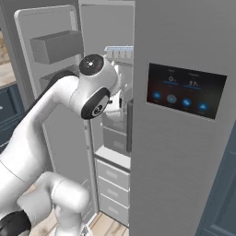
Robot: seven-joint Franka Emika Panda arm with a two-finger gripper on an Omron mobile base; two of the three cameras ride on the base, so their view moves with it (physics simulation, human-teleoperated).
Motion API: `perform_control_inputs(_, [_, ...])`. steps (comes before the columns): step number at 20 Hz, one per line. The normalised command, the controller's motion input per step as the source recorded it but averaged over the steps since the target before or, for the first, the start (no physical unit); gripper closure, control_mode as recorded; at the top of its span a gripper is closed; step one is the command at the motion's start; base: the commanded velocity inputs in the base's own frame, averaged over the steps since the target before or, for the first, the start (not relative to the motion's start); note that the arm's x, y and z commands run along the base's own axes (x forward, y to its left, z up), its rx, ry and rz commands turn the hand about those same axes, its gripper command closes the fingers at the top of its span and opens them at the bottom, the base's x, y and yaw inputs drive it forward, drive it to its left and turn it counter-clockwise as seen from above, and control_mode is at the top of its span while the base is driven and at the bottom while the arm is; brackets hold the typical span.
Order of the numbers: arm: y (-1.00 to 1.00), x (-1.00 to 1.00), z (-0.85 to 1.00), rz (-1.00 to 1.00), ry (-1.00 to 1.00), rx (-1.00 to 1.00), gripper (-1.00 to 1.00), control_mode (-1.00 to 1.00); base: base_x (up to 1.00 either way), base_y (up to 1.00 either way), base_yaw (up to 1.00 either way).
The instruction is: The ice cube tray has been filled with water. Take the tray and place it in the freezer to make ice. Close the freezer door after placing the tray.
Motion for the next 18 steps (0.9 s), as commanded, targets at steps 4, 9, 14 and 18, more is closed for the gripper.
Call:
perform_control_inputs(4, [0.29,-0.81,-0.98,0.06,-0.07,-0.01,-1.0,-1.0,0.0,0.0,0.0])
perform_control_inputs(9, [0.4,-0.52,-0.6,0.03,-0.04,0.0,-1.0,-1.0,0.0,0.0,0.0])
perform_control_inputs(14, [0.17,-0.18,-0.06,0.11,0.04,0.02,-1.0,-1.0,0.0,0.0,0.0])
perform_control_inputs(18, [0.0,-0.11,0.0,0.19,0.09,0.03,-1.0,-1.0,0.0,0.0,0.0])
